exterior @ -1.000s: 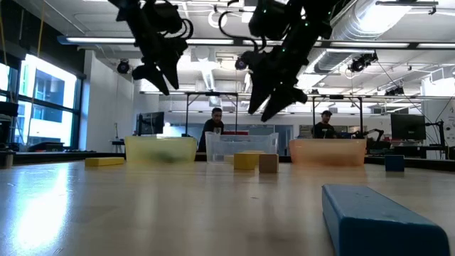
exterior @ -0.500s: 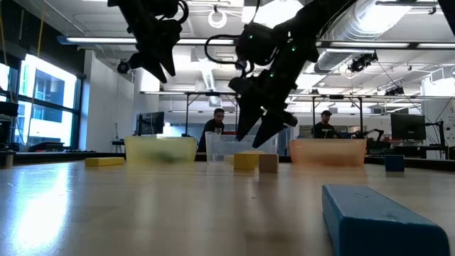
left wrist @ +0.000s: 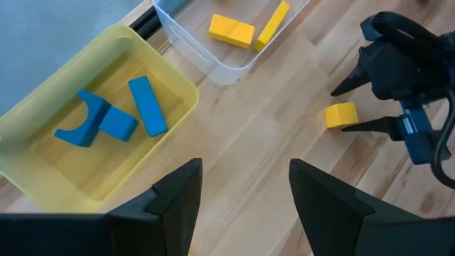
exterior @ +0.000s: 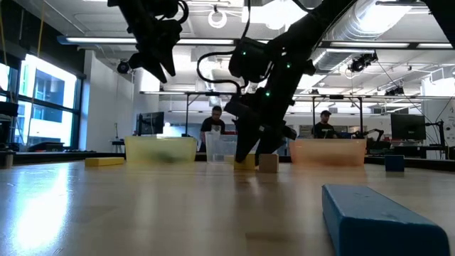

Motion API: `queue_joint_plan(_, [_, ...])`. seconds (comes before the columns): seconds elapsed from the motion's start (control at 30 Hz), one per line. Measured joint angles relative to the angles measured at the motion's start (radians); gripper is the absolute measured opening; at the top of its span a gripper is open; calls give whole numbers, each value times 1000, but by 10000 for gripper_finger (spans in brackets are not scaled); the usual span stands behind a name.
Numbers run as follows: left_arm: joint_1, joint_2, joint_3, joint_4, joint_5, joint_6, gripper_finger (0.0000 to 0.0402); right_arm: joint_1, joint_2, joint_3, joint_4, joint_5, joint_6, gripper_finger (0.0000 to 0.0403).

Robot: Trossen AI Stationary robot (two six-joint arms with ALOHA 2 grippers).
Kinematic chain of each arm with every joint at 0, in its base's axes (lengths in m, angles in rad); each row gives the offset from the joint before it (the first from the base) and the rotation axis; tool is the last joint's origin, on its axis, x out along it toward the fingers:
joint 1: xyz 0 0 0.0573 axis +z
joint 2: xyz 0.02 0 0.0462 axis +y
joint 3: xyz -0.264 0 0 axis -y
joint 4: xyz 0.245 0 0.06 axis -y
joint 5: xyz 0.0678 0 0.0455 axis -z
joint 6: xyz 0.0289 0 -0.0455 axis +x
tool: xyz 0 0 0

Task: Sort & place blocks by color
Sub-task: Put the yellow block into the transparent bin

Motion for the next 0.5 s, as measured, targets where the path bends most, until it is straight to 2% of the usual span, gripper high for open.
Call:
queue_joint_plan(0.13, [0,0,0,0,0,13,202,0,2,0,4,33,15,212])
queue_joint_plan(0.33, [0,0,0,0,0,17,200,-3,2,0,24,25,-29,104])
queue_joint_plan(0.5, [0,0,0,0,0,16,202,-25,2,0,44,-55,-72,103])
